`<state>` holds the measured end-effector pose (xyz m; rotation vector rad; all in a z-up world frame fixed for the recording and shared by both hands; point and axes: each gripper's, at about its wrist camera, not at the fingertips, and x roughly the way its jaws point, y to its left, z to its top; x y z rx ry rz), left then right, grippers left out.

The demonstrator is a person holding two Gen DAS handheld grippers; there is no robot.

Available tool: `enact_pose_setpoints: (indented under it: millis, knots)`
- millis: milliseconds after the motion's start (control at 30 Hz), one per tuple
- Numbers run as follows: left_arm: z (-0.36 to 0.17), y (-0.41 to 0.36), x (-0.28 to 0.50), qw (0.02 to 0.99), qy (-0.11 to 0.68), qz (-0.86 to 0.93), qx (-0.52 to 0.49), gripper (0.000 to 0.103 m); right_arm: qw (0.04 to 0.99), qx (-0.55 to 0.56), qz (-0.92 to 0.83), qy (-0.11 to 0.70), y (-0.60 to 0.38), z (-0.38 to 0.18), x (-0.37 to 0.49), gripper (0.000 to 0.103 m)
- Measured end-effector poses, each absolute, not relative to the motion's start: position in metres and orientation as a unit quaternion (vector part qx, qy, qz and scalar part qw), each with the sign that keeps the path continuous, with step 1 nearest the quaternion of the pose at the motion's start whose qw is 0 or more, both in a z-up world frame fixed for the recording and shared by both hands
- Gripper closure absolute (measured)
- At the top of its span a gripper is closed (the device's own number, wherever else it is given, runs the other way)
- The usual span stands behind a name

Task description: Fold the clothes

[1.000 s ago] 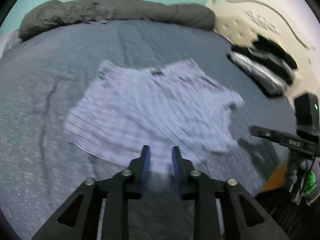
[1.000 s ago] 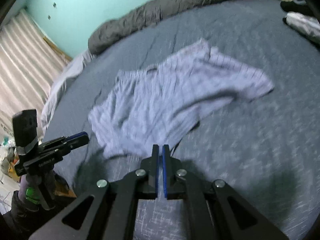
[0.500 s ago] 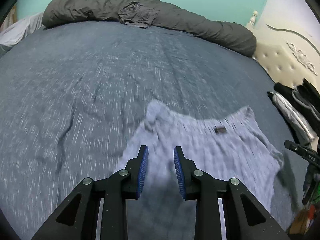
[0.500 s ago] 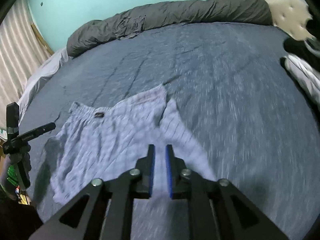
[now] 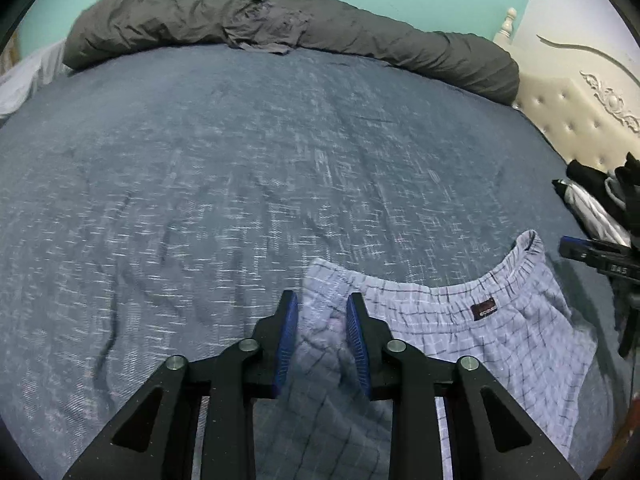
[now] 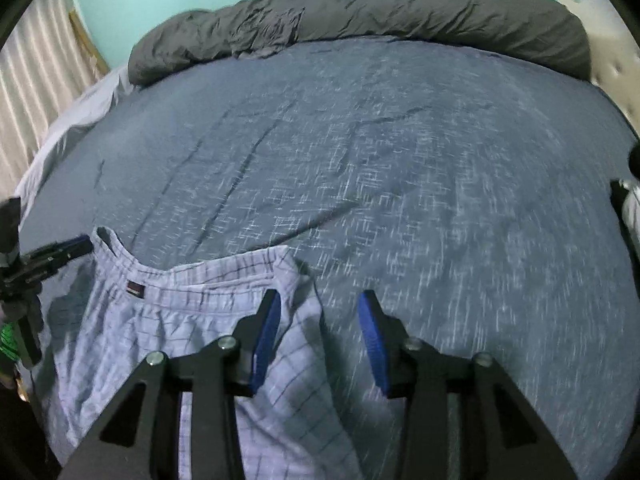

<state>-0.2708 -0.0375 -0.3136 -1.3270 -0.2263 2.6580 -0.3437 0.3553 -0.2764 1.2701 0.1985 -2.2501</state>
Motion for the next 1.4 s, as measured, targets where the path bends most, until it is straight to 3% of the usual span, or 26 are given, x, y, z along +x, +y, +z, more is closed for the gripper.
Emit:
enact_pose_setpoints:
  millis: [133, 433, 700, 867, 933, 1000, 1067, 1400]
  knots:
    - [-0.317, -0.038, -0.274, 0.083, -0.071, 0.889, -0.445, 0.1, 0.269, 0.476, -0.832, 0.092, 0.348, -0.28, -0.349, 0.062]
    - [-0.312, -0.061, -0.268, 0.033, -0.1, 0.897, -0.429, 0.101, 0.263, 0.477, -0.83, 0.117, 0.336, -0.282, -0.356, 0.062]
    - [-0.314, -0.061, -0.262, 0.034, -0.103, 0.896, -0.431, 0.101, 0.268, 0.495, -0.809, 0.168, 0.306, -0.298, -0.363, 0.062]
    - [-0.313, -0.06, -0.262, 0.036, -0.107, 0.895, -0.432, 0.101, 0.288, 0.498, -0.802, 0.16, 0.296, -0.305, -0.366, 0.062]
    - [-0.314, -0.059, -0.264, 0.036, -0.107, 0.894, -0.434, 0.101, 0.298, 0.502, -0.795, 0.162, 0.292, -0.309, -0.365, 0.068]
    - [-0.314, -0.058, -0.264, 0.036, -0.106, 0.894, -0.433, 0.101, 0.309, 0.504, -0.792, 0.153, 0.292, -0.309, -0.364, 0.092]
    - [-0.313, -0.057, -0.264, 0.036, -0.106, 0.895, -0.432, 0.101, 0.317, 0.5, -0.795, 0.133, 0.296, -0.306, -0.363, 0.098]
    - [-0.303, -0.045, -0.268, 0.029, -0.101, 0.906, -0.409, 0.101, 0.3, 0.434, -0.847, 0.06, 0.341, -0.268, -0.359, 0.099]
